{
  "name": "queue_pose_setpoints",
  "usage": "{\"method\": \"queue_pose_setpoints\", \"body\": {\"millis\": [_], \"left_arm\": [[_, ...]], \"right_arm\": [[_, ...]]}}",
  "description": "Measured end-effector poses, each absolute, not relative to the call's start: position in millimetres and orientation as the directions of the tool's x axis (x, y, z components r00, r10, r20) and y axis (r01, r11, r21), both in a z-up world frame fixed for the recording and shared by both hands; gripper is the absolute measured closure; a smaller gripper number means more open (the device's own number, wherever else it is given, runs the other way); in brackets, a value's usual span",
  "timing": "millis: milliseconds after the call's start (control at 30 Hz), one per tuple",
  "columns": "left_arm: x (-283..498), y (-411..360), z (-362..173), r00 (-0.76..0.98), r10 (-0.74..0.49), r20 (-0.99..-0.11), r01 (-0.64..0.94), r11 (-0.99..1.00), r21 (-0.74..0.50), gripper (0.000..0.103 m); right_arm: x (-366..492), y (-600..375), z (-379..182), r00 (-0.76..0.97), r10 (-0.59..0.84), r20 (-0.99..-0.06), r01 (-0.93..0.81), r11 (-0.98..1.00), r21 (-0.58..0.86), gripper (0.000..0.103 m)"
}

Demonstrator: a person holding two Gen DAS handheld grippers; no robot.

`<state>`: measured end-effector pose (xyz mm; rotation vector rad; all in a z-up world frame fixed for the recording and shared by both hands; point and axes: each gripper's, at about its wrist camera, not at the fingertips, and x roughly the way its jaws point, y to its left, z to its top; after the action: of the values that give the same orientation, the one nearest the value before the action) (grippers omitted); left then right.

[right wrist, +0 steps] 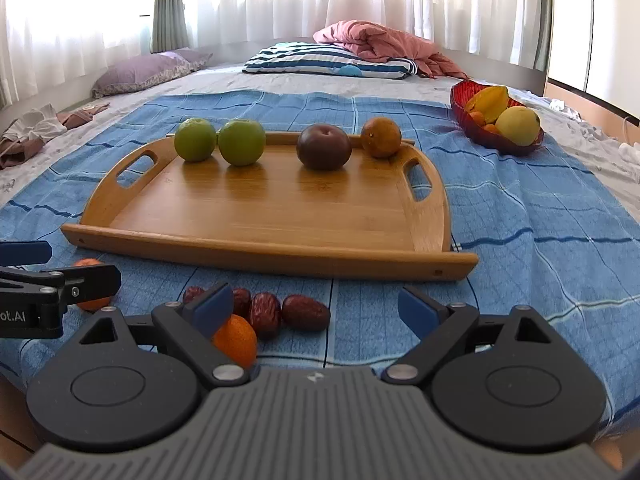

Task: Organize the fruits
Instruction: 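Grasp an orange with the left gripper while the right gripper grasps another orange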

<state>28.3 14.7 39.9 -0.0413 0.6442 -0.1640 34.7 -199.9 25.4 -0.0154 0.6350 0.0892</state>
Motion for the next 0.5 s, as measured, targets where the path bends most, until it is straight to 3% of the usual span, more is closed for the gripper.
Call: {"method": "queue_pose_setpoints", "body": {"millis": [133, 400, 500], "left_arm": [[25, 17, 37, 0.778, -0.172, -0.604, 0.142, 0.985, -0.098, 0.010], [20, 21, 32, 0.764, -0.183, -0.619, 0.148, 0.983, -0.108, 0.032], [20, 21, 30, 0.763, -0.181, -0.620, 0.147, 0.983, -0.107, 0.035]], "right_arm": [[29, -200, 26, 0.806, 0.081, -0.586, -0.080, 0.996, 0.027, 0.007], [19, -197, 25, 0.811, 0.104, -0.575, -0.095, 0.994, 0.045, 0.007], [15, -195, 24, 0.811, 0.119, -0.573, -0.104, 0.993, 0.059, 0.007]]}}
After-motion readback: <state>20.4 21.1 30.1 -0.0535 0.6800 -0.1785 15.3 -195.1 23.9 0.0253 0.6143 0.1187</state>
